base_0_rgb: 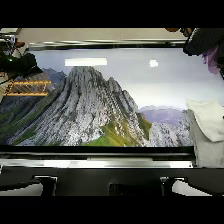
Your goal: Fold the clothes and pants, and hang the long-sleeved shirts on hangers.
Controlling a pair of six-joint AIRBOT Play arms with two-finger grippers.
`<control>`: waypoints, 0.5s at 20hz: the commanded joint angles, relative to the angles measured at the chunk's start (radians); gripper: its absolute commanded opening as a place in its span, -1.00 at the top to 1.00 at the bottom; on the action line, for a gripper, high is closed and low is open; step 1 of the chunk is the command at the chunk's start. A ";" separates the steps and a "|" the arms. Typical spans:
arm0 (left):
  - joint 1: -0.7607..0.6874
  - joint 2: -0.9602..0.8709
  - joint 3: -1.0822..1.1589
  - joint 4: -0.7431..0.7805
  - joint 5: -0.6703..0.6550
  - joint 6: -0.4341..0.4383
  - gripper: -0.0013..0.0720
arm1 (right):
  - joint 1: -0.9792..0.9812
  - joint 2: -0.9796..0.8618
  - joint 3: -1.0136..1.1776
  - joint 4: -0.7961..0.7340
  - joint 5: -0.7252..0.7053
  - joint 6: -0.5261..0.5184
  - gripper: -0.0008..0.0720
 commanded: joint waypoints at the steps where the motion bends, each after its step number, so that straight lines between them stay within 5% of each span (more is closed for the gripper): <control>1: 0.000 -0.001 0.000 0.000 0.001 0.000 0.92 | 0.001 0.001 -0.113 -0.074 -0.010 -0.019 0.89; 10: 0.000 -0.001 0.000 0.000 0.001 -0.004 0.92 | 0.001 0.027 -0.206 -0.164 -0.033 -0.058 0.89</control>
